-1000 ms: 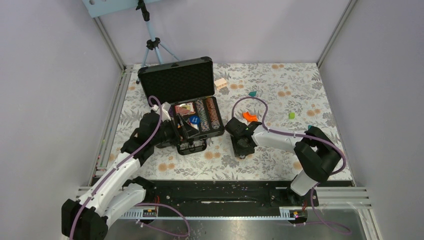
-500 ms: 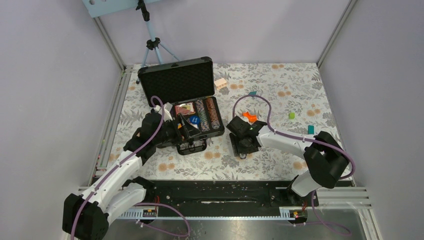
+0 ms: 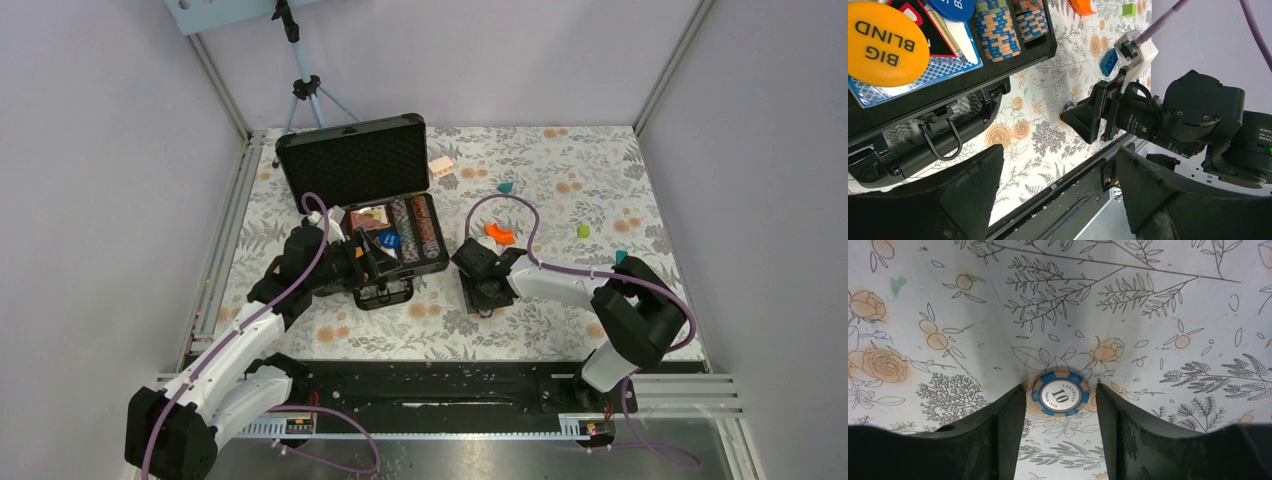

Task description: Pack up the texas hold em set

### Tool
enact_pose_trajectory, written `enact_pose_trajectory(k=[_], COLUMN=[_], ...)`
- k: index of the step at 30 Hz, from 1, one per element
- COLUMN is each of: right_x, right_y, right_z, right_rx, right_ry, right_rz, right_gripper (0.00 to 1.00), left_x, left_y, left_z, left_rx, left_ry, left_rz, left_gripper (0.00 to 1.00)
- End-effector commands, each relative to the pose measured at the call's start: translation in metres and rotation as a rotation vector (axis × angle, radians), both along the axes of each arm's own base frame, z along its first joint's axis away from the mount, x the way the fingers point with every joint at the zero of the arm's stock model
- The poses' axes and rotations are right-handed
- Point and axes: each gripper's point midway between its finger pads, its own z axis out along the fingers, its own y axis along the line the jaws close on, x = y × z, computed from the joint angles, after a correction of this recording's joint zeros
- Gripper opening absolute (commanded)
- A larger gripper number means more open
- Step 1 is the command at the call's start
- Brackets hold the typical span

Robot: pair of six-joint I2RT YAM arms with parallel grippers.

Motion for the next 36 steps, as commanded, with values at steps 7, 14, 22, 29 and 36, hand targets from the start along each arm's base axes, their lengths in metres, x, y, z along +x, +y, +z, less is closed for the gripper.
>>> enact_pose_trajectory(k=[7,14,22,29,36], right_x=[-0.006,-0.015,-0.021,-0.021,-0.024], right_y=[-0.016,-0.019,-0.017,-0.018,-0.017], right_z=[-0.021,-0.021,-0.018,-0.017,-0.011], right_rx=[-0.088,-0.083,-0.070,-0.090,-0.073], right_ry=[0.015,0.047,0.058,0.062,0.065], right_rz=[-0.038,-0.029,-0.023,-0.012,-0.015], right_gripper=[0.57,0.57,0.57,0.51,0.62], left_x=[0.001,0.001,0.001,0.001,0.001], left_y=[-0.002,-0.003,-0.002,-0.002,-0.003], left_z=[0.010,0.010,0.010,0.012,0.011], left_rx=[-0.032,-0.035,-0.034,-0.034,-0.036], left_ry=[-0.043,-0.042,-0.040,-0.046,-0.042], left_rz=[-0.007,-0.010,-0.009,-0.011,-0.016], left_gripper=[0.82,0.82,0.82,0.82,0.82])
